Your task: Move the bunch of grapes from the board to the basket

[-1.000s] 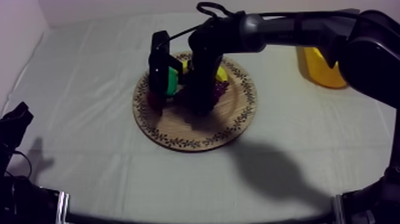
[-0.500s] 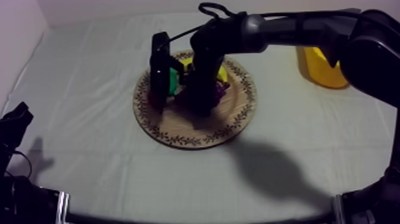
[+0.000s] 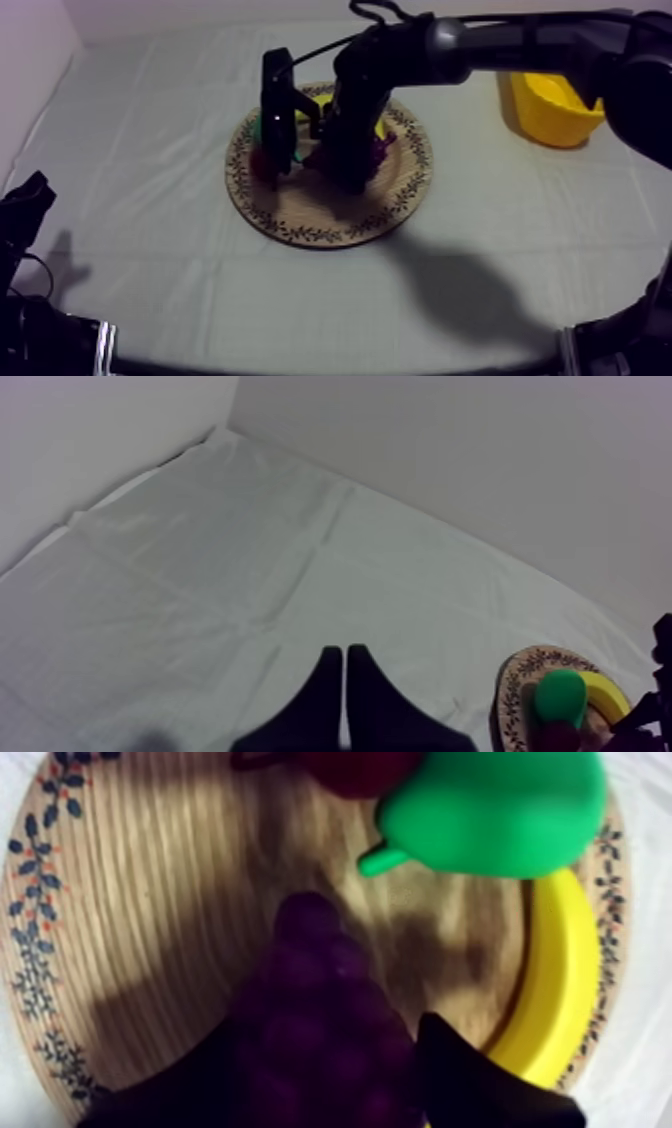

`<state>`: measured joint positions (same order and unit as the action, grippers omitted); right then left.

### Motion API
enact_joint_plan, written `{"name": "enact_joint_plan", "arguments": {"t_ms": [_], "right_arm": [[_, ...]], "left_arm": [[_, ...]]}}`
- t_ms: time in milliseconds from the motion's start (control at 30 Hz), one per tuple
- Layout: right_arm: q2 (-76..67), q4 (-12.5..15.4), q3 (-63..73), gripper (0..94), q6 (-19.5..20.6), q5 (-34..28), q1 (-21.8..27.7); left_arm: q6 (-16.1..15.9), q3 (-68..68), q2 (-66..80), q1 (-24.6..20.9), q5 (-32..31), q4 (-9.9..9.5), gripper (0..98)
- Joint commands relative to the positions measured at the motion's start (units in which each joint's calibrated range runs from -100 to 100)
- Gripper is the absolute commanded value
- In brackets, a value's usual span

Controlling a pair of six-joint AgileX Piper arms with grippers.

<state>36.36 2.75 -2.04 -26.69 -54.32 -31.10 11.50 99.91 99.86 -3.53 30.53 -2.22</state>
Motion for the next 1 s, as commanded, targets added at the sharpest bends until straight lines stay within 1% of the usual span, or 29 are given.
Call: {"name": "enact_joint_plan", "arguments": {"t_ms": [0,200,400,633,967], "right_arm": [[-1.7,0.5,-0.8,41.4,0.3,0.0,0.0],[-8.1,0.8,-4.0,41.4,1.5,0.7,0.5],[-16.9,2.8,-8.1,41.1,1.3,0.1,3.0],[-28.6,5.6,-13.3,41.1,-0.4,-2.8,8.4],[-41.0,7.1,-17.1,40.9,-0.9,-7.9,17.5]], "left_arm": [[0.0,0.0,0.0,0.0,0.0,0.00,0.1],[0.0,0.0,0.0,0.0,0.0,0.00,0.1],[0.0,0.0,0.0,0.0,0.0,0.00,0.1],[0.0,0.0,0.0,0.0,0.0,0.00,0.1],[0.0,0.0,0.0,0.0,0.0,0.00,0.1]]}}
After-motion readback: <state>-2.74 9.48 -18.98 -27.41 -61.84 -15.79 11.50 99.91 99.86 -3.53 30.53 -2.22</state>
